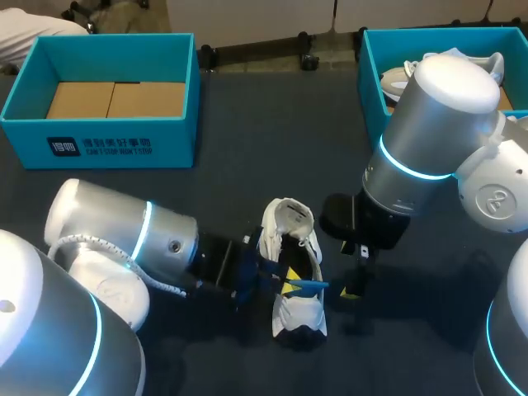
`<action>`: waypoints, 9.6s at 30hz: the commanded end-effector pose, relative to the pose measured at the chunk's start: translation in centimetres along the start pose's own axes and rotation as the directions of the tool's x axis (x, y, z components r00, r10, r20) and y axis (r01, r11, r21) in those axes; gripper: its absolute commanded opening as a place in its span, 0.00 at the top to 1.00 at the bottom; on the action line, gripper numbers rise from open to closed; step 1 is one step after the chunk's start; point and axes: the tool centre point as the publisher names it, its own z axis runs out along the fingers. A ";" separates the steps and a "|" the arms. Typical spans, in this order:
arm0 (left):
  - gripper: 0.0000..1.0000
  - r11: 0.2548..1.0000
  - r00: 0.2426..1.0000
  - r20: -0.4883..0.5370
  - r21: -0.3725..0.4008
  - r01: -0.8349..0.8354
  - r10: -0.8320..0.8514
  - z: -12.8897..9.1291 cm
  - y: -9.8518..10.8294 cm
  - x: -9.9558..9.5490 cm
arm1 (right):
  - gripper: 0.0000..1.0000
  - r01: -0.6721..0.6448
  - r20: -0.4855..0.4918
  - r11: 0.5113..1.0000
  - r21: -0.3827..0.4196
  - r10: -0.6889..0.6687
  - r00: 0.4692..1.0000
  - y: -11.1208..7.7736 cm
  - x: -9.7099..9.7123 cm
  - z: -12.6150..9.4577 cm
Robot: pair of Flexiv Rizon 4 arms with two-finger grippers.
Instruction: Take the shoe out of the shoebox, open the shoe tongue, remove and reinsert the insole, then place the shoe into the shoebox
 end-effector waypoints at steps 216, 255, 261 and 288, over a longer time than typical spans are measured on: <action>1.00 0.814 0.248 -0.899 0.173 -0.554 0.361 1.7 1.2 1.7 | 0.00 0.227 0.018 0.967 -0.117 -0.227 0.974 -14.2 -4.3 -10.6; 1.00 0.755 0.262 -0.913 0.072 -0.651 0.313 -0.1 1.7 0.3 | 0.00 0.227 0.018 0.967 -0.117 -0.227 0.974 -14.2 -4.3 -10.6; 1.00 0.786 0.224 -0.928 0.106 -0.609 0.298 2.4 1.4 1.6 | 0.00 0.227 0.018 0.967 -0.117 -0.227 0.974 -14.2 -4.3 -10.6; 1.00 0.741 0.328 -0.932 -0.112 -0.662 0.152 1.2 8.5 0.3 | 0.00 0.227 0.018 0.967 -0.117 -0.227 0.974 -14.2 -4.3 -10.6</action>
